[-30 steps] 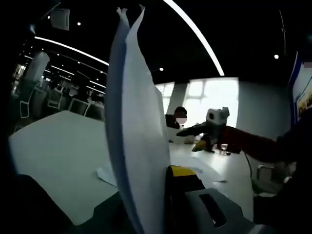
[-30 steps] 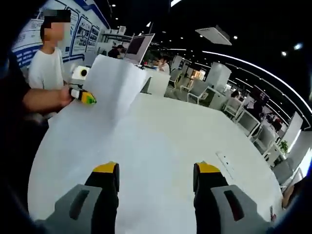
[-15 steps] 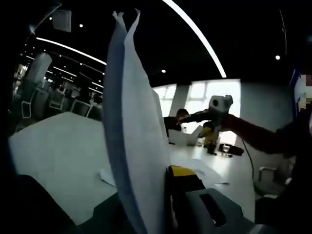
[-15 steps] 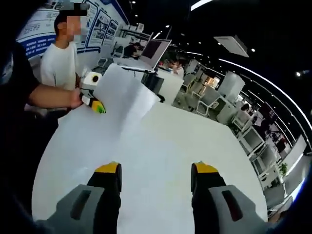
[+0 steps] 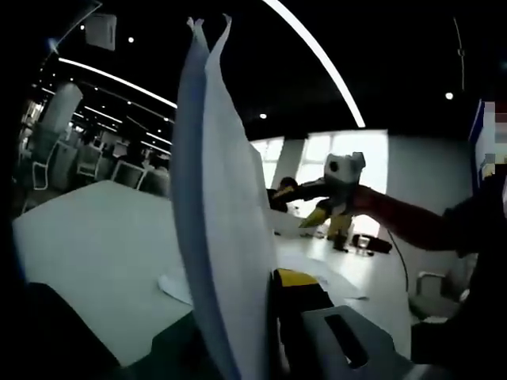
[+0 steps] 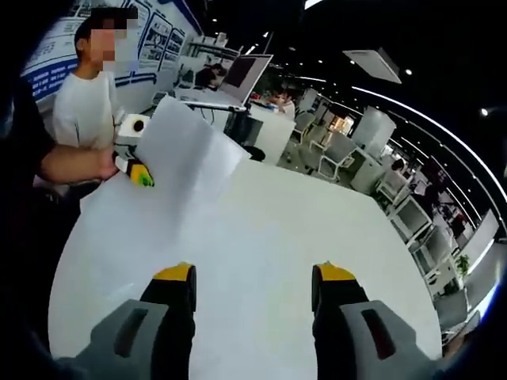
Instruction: Organize the stack of printing papers by aligning and flattening the scattered papers on the table
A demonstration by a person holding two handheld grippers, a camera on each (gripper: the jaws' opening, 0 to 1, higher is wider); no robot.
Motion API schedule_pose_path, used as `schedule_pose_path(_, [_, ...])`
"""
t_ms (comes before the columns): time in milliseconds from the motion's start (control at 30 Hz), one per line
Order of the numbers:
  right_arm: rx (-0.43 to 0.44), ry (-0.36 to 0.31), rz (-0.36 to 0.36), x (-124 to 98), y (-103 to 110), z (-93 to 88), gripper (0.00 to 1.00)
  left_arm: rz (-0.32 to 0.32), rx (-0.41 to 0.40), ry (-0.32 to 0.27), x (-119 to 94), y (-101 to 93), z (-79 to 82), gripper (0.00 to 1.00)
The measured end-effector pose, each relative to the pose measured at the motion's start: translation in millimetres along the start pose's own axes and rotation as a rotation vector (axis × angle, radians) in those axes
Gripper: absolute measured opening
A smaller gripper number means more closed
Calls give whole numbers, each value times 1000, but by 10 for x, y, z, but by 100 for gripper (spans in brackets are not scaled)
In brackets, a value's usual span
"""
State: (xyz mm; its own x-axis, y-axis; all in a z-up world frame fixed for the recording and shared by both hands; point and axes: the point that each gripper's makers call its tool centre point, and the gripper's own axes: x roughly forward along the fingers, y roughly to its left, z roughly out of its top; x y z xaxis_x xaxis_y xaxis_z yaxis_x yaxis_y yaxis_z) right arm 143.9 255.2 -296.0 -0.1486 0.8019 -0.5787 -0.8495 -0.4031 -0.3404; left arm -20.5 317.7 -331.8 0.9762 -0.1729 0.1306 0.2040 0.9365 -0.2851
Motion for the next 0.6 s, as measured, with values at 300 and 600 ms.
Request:
schedule_pose_path(300, [29,-60,23,260,-106,-152,55,3,-17,2,-2,-10,-6,7])
schedule_pose_path(600, [38,-56,43,529,-249,-189,55,-8,-15,11,0,-68,-22,8])
